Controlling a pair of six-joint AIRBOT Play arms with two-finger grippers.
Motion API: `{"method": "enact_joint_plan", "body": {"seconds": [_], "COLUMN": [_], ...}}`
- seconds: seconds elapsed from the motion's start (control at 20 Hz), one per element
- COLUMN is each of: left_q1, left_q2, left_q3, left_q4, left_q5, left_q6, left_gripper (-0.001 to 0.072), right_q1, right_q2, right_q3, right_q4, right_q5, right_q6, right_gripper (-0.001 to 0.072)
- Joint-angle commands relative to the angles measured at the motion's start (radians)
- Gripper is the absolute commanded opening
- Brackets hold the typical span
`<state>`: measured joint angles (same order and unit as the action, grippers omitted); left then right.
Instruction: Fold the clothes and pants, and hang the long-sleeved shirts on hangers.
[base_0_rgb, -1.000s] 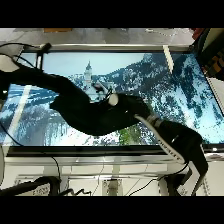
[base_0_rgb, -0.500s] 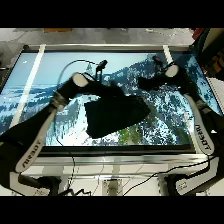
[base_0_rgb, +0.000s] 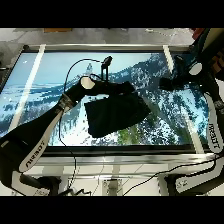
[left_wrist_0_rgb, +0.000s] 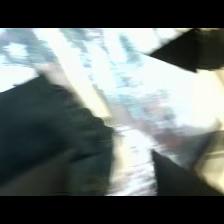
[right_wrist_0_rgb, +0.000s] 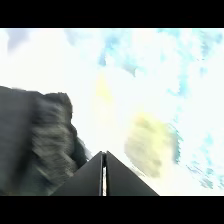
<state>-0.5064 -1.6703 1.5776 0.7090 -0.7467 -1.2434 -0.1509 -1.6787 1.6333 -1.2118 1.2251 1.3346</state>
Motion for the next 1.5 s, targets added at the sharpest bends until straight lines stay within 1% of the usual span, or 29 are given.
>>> {"method": "enact_joint_plan", "body": {"seconds": [0.0, 0.05, 0.1, 0.15, 0.2, 0.35, 0.4, 0.45, 0.55, 0.65, 0.7, 0.75, 0.8, 0.85, 0.9, 0.95, 1.05, 1.25, 1.4, 1.45], "left_q1": [0.080, 0.106, 0.129, 0.146, 0.152, 0.130, 0.112, 0.092, 0.047, 0.007, -0.008, -0.021, -0.031, -0.037, -0.040, -0.040, -0.035, -0.067, -0.160, -0.197], "left_q2": [0.004, 0.002, -0.002, -0.007, -0.011, -0.040, -0.055, -0.068, -0.089, -0.103, -0.111, -0.121, -0.129, -0.135, -0.136, -0.130, -0.109, -0.053, -0.054, -0.066], "left_q3": [0.000, -0.001, -0.001, -0.001, -0.001, -0.001, -0.001, -0.001, -0.001, -0.001, -0.001, -0.001, -0.001, 0.000, 0.000, 0.005, 0.046, 0.186, 0.208, 0.208], "left_q4": [0.316, 0.371, 0.383, 0.380, 0.380, 0.365, 0.332, 0.290, 0.227, 0.225, 0.225, 0.225, 0.225, 0.225, 0.225, 0.225, 0.224, 0.219, 0.179, 0.180], "left_q5": [-0.099, -0.134, -0.167, -0.195, -0.213, -0.227, -0.227, -0.228, -0.228, -0.227, -0.227, -0.227, -0.227, -0.226, -0.212, -0.192, -0.165, -0.153, -0.157, -0.159], "left_q6": [0.028, 0.028, 0.028, 0.028, 0.029, 0.031, 0.052, 0.100, 0.221, 0.275, 0.293, 0.294, 0.294, 0.294, 0.309, 0.332, 0.326, 0.250, 0.213, 0.173], "left_gripper": [0.0272, 0.0279, 0.0359, 0.0597, 0.0703, 0.0706, 0.0706, 0.0705, 0.0701, 0.0693, 0.0649, 0.0545, 0.0404, 0.0190, 0.0047, 0.0040, 0.0039, 0.0038, 0.0039, 0.0040], "right_q1": [-0.074, -0.090, -0.101, -0.105, -0.105, -0.104, -0.104, -0.104, -0.104, -0.104, -0.104, -0.104, -0.104, -0.104, -0.104, -0.104, -0.104, -0.104, -0.104, -0.104], "right_q2": [-0.043, -0.053, -0.060, -0.065, -0.070, -0.070, -0.070, -0.069, -0.069, -0.069, -0.069, -0.069, -0.069, -0.069, -0.069, -0.069, -0.069, -0.069, -0.069, -0.068], "right_q3": [-0.016, -0.035, -0.054, -0.068, -0.080, -0.103, -0.103, -0.103, -0.103, -0.103, -0.103, -0.103, -0.103, -0.103, -0.103, -0.103, -0.103, -0.102, -0.102, -0.101], "right_q4": [0.045, 0.078, 0.090, 0.089, 0.089, 0.111, 0.119, 0.130, 0.138, 0.138, 0.139, 0.142, 0.144, 0.145, 0.145, 0.146, 0.151, 0.205, 0.272, 0.286], "right_q5": [0.129, 0.139, 0.141, 0.137, 0.130, 0.101, 0.101, 0.101, 0.100, 0.100, 0.100, 0.101, 0.103, 0.106, 0.112, 0.112, 0.117, 0.105, 0.093, 0.090], "right_q6": [-0.164, -0.180, -0.185, -0.187, -0.193, -0.196, -0.196, -0.196, -0.196, -0.196, -0.196, -0.196, -0.196, -0.196, -0.196, -0.196, -0.196, -0.196, -0.195, -0.196], "right_gripper": [0.0031, 0.0032, 0.0032, 0.0032, 0.0032, 0.0032, 0.0032, 0.0032, 0.0032, 0.0032, 0.0032, 0.0032, 0.0033, 0.0033, 0.0032, 0.0033, 0.0033, 0.0033, 0.0033, 0.0033]}}
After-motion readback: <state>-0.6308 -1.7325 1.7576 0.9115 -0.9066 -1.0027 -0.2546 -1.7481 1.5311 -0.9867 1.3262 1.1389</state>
